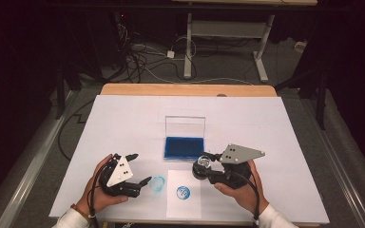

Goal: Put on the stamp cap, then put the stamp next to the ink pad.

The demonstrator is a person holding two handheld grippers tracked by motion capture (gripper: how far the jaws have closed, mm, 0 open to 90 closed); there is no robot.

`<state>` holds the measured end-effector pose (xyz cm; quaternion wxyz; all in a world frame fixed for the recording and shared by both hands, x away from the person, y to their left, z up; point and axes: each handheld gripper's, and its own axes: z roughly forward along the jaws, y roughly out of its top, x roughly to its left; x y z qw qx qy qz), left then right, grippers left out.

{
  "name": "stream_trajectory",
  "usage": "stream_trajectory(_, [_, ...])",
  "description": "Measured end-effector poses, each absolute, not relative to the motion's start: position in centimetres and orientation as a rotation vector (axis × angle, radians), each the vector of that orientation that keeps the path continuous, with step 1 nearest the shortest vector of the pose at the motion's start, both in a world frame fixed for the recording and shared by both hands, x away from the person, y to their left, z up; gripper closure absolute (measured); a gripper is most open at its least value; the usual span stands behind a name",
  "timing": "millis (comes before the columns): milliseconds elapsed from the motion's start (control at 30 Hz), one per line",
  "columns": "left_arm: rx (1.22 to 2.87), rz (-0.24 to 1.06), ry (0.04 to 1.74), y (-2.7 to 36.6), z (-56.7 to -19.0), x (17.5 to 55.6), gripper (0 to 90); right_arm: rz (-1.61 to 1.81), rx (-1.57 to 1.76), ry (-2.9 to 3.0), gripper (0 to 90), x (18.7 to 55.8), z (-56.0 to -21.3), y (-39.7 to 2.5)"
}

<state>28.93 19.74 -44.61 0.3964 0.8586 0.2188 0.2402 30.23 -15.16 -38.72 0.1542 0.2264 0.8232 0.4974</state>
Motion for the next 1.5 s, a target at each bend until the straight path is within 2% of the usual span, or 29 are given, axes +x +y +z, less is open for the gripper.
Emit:
stream_trajectory(733, [2.192, 0.624, 0.651, 23.4, -46.1, 27.6, 16.2, 1.411, 0.687, 2.349, 57.1, 30.7, -38.6, -16.2])
stream_trajectory(1500, [2.207, 0.581, 0.680, 23.7, -46.8, 27.5, 16.2, 1.410, 0.734, 2.304, 57.1, 31.2, -38.0, -17.3])
